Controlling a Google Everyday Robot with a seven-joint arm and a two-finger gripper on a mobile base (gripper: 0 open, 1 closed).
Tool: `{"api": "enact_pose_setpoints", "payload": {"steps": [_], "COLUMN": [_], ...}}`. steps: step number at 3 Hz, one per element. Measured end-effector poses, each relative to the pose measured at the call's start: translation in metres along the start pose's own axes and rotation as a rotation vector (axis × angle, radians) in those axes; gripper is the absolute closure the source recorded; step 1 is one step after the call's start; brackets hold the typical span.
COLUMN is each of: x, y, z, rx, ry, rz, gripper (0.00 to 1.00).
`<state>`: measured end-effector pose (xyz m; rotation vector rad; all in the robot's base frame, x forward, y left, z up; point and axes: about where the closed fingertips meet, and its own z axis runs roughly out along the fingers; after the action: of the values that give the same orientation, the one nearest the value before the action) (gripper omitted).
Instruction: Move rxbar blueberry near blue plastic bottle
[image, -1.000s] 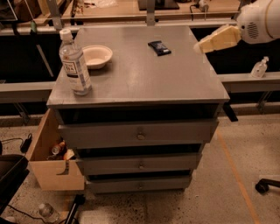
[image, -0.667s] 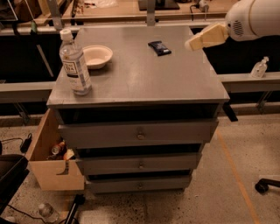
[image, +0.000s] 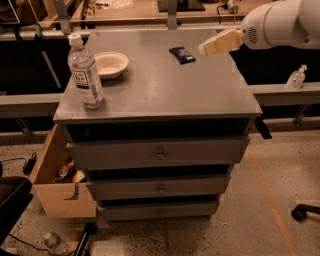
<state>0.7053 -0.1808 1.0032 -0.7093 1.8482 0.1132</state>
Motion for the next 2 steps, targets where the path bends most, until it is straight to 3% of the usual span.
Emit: {"api": "enact_pose_setpoints", "payload": {"steps": [1,2], "x": [0.000,0.008], "y": [-0.011,-0.029], "z": [0.073,0.142], "rx": [-0.017,-0.034], "ry": [-0.078,-0.116], "rz": [0.091,0.129], "gripper": [0.00,0.00]}}
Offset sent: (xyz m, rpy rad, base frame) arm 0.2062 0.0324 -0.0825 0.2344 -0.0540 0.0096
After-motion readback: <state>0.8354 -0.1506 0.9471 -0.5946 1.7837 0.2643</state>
